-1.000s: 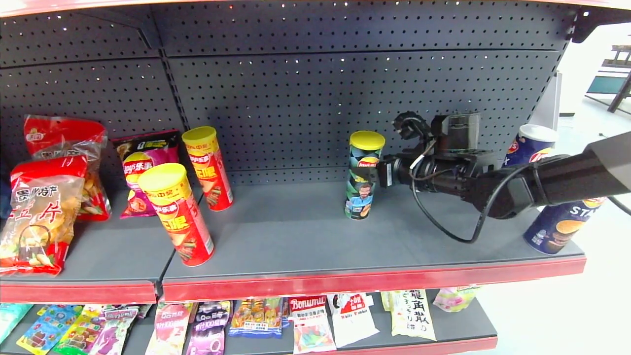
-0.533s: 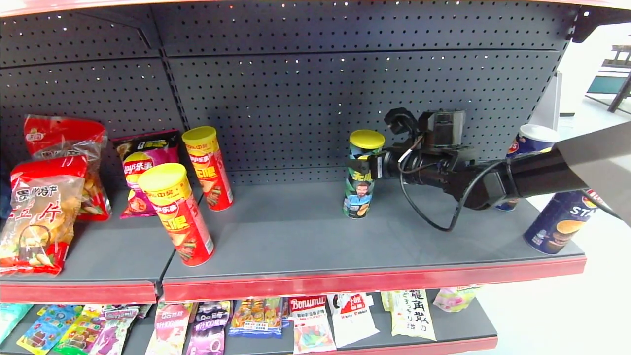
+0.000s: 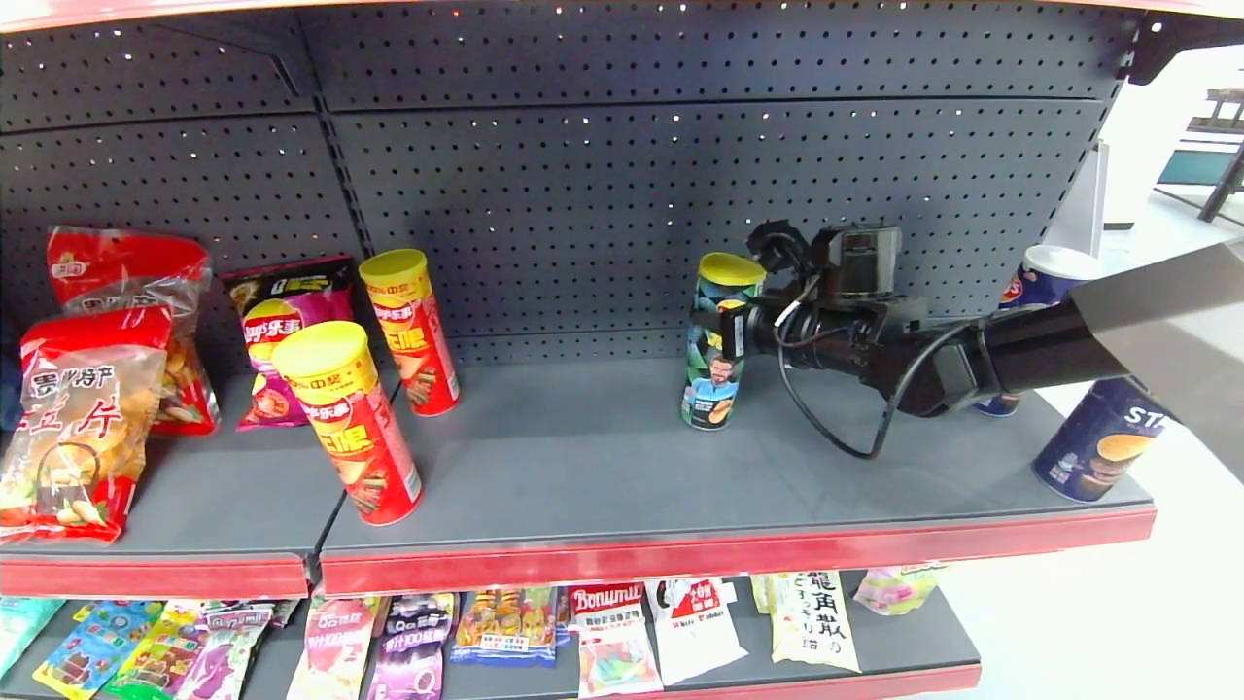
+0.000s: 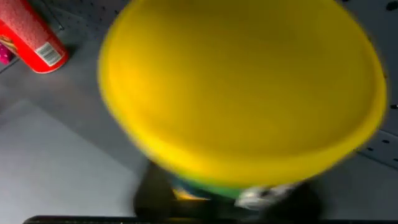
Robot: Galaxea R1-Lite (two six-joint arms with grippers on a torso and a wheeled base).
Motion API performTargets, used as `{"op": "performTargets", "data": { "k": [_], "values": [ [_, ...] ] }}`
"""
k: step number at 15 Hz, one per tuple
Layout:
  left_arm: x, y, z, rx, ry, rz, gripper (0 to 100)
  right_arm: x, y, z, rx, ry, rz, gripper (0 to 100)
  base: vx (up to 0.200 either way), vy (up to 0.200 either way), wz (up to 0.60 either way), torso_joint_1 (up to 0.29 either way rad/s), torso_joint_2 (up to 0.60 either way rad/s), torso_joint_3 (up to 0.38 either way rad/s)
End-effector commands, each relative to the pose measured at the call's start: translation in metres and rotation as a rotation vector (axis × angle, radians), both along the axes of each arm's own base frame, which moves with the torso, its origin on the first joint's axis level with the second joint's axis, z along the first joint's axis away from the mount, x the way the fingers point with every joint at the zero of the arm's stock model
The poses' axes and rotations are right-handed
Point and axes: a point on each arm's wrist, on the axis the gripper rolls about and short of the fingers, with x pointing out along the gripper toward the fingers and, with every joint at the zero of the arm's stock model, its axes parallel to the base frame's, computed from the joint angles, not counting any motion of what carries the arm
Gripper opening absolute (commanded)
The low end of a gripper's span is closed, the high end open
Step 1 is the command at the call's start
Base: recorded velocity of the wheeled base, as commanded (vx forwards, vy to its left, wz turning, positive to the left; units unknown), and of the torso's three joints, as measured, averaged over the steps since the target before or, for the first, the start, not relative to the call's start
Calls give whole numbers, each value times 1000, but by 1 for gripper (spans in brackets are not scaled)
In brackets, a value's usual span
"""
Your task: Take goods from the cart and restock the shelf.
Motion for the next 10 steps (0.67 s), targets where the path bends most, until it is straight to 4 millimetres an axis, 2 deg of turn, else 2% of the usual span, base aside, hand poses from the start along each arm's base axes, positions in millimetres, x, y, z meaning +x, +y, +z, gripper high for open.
{"op": "performTargets", "data": {
  "k": [1, 2, 4, 5, 6, 8, 10],
  "values": [
    [0, 0, 0, 0, 2, 1, 0, -3, 5, 5, 6, -11, 13, 0, 0, 0, 0, 0, 0, 0],
    [0, 0, 0, 0, 2, 1, 0, -5, 6, 6, 6, -13, 15, 0, 0, 0, 0, 0, 0, 0],
    [0, 0, 0, 0, 0, 1, 0, -28, 9, 30, 4, -42, -5, 0, 0, 0, 0, 0, 0, 0],
    [0, 0, 0, 0, 0, 1, 0, -31, 8, 34, 8, -49, -8, 0, 0, 0, 0, 0, 0, 0],
    [-1, 0, 2, 0, -6, 1, 0, -48, 1, 46, 8, -57, -15, 0, 0, 0, 0, 0, 0, 0],
    [-1, 0, 2, 0, -7, 1, 0, -81, -5, 48, -9, -34, 7, 0, 0, 0, 0, 0, 0, 0],
    [-1, 0, 2, 0, -7, -1, 0, -104, -11, 43, -27, -9, 12, 0, 0, 0, 0, 0, 0, 0]
  ]
}}
